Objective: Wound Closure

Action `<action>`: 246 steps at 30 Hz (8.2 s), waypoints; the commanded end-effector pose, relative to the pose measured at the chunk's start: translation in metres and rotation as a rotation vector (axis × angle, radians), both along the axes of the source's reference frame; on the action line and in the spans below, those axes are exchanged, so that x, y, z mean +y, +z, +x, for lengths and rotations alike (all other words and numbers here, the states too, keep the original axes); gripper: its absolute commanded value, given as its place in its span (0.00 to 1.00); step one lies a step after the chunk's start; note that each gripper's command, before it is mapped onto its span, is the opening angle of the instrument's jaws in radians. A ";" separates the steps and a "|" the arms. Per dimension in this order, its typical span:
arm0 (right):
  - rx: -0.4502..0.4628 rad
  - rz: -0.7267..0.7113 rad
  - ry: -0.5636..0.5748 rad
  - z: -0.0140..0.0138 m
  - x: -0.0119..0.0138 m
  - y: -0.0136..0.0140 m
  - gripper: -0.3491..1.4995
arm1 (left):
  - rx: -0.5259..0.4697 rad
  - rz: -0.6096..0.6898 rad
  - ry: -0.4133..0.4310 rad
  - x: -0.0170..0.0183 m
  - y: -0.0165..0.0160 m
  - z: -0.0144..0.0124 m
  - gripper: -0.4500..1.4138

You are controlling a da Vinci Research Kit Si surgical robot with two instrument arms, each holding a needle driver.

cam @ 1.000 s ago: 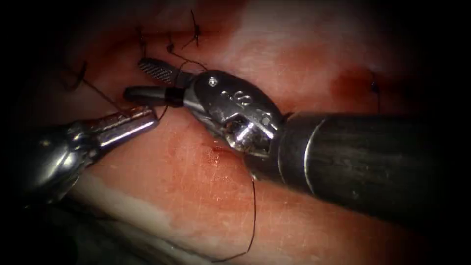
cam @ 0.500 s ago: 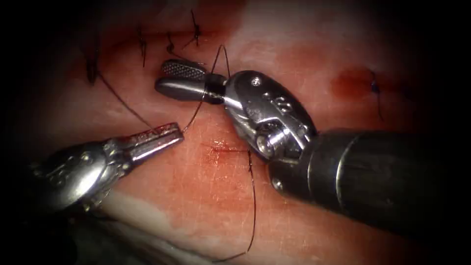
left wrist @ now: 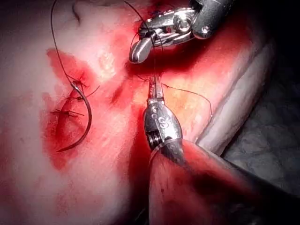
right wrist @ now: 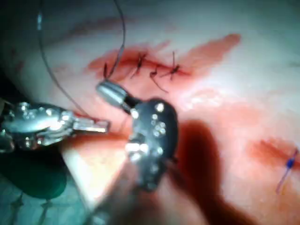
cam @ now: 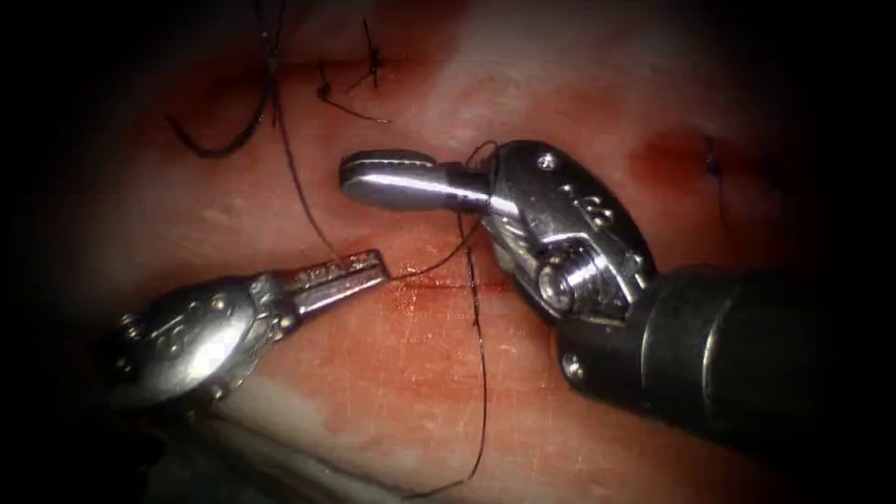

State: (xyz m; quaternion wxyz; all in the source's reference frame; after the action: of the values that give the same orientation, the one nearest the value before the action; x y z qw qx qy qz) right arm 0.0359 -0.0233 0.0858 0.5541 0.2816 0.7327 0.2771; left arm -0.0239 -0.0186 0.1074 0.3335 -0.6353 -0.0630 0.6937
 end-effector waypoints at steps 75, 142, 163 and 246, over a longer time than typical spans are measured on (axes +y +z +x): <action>-0.263 -0.836 -1.221 0.0013 -0.0105 0.0043 0.47 | -0.027 0.006 0.053 -0.0014 0.0040 -0.0021 0.00; -0.318 -0.663 -0.860 -0.0026 0.0019 0.0023 0.00 | -0.006 0.034 0.111 -0.0086 0.0020 -0.0009 0.00; -0.578 -0.686 -0.614 -0.0011 0.0059 0.0053 0.00 | -0.023 0.074 0.176 -0.0175 0.0000 -0.0022 0.00; -0.763 -0.458 -0.256 -0.0017 0.0052 0.0043 0.84 | -0.086 0.064 0.252 -0.0188 -0.0127 -0.0051 0.00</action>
State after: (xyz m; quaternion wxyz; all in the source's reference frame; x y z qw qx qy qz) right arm 0.0335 -0.0178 0.0895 0.8613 0.1136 0.4783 0.1284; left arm -0.0284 -0.0354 0.0936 0.2580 -0.6430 -0.1723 0.7002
